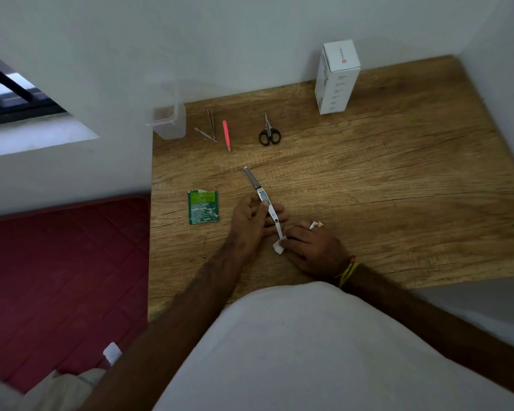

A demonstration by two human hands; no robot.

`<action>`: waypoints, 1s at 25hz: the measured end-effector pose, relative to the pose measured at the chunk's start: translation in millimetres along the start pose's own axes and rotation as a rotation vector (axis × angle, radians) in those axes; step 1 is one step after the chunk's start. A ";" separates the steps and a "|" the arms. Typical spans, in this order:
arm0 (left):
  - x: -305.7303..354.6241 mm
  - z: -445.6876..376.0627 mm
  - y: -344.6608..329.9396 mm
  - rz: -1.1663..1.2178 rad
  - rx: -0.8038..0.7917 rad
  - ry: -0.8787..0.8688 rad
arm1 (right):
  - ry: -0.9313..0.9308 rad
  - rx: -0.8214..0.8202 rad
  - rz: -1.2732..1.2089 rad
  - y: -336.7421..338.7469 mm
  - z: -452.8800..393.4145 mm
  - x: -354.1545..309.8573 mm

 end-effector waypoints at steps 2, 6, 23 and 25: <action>1.5 0.7 0.0 0.003 0.000 0.000 | 0.013 -0.001 -0.002 -0.7 0.0 0.0; 0.7 0.8 -0.5 -0.001 0.003 0.002 | -0.005 0.013 0.010 0.9 0.1 -0.8; 2.5 2.7 -2.5 0.009 0.010 0.017 | -0.031 0.008 0.009 -2.8 -0.9 1.8; 2.1 2.0 -2.0 0.012 0.012 0.021 | -0.059 0.003 0.003 -3.9 -2.4 3.8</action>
Point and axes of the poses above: each hand's wrist, its own z-axis away from the middle knuckle, its own y-axis out of the back of the hand, x = y × z, the point moved 6 cm from there along -z, towards the middle knuckle, and after that the axes turned 6 degrees about z, right-handed, at the moved point
